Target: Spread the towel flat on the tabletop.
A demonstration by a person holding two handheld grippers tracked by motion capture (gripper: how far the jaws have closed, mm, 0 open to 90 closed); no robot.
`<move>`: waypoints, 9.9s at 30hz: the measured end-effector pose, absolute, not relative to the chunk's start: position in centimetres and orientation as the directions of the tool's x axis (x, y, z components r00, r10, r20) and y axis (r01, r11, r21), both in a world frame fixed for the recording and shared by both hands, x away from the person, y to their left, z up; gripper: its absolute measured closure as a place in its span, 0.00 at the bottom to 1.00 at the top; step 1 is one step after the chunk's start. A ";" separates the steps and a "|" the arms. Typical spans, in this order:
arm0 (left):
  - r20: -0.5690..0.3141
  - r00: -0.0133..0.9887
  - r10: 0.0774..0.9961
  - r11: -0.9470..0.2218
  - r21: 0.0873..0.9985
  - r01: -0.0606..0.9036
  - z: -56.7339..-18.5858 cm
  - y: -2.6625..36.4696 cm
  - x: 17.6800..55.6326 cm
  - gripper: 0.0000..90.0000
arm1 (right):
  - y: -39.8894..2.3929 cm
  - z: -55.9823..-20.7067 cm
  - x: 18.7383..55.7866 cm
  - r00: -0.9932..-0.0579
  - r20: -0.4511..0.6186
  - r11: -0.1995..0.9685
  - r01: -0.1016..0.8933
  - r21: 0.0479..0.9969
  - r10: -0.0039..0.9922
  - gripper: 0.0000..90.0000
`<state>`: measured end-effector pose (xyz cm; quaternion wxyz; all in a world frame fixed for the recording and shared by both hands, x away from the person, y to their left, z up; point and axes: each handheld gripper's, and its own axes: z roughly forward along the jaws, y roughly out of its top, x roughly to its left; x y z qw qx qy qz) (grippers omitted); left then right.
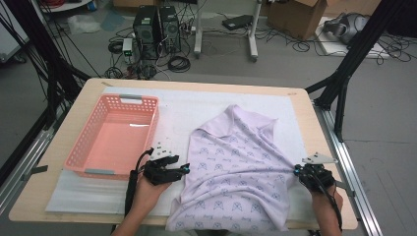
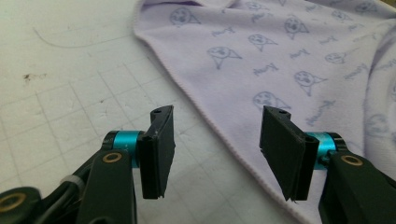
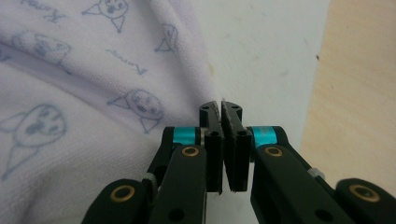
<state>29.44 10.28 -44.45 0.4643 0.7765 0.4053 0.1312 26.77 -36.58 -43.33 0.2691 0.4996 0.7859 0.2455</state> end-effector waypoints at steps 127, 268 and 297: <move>-0.109 0.159 0.981 -0.004 0.815 0.579 -42.8 6.7 51.5 0.62 | -36.5 -43.5 41.8 -0.369 0.148 0.122 0.615 0.779 0.918 0.66; -0.164 0.532 0.831 -0.136 0.867 0.479 -45.3 12.4 21.8 0.38 | -35.4 -44.2 18.9 -0.502 -0.002 0.305 0.521 0.797 0.865 0.53; -0.131 0.559 0.819 -0.188 0.858 0.477 -46.6 12.8 20.2 0.92 | -34.0 -45.0 19.3 -0.531 0.032 0.327 0.567 0.756 0.846 0.86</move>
